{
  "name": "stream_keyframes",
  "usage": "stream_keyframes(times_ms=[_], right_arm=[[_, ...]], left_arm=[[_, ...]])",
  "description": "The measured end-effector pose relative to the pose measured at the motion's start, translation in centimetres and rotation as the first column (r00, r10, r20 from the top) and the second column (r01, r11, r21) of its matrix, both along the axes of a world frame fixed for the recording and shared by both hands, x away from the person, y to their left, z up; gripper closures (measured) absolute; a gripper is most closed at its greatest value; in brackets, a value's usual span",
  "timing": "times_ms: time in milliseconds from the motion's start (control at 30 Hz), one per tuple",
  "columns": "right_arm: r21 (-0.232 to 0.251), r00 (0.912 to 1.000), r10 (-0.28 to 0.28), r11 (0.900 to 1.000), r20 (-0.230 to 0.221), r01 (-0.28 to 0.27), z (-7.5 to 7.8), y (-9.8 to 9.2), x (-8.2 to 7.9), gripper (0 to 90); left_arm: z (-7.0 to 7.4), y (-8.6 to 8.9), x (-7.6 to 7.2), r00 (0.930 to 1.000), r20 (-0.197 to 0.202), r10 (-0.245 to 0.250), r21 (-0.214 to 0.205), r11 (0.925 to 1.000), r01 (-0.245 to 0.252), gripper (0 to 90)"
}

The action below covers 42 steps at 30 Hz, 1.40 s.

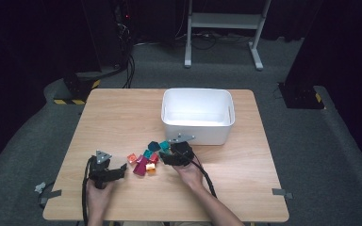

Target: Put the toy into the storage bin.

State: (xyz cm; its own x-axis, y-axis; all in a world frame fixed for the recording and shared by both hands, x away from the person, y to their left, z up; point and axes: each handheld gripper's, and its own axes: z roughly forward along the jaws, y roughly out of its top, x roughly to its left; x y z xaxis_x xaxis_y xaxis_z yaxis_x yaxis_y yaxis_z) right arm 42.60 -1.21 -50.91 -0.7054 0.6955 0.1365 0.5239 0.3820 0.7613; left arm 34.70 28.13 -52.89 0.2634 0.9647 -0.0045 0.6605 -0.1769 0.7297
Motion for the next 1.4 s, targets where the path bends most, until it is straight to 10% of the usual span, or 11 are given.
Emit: stream_keyframes(times_ms=[1400], right_arm=[[-0.106,0.9995,0.007,0.9944,0.03,-0.004,-1.4,0.4,-0.3,47.7]], left_arm=[[0.0,0.0,0.0,1.0,0.0,0.0,0.0,1.0,0.0,14.6]])
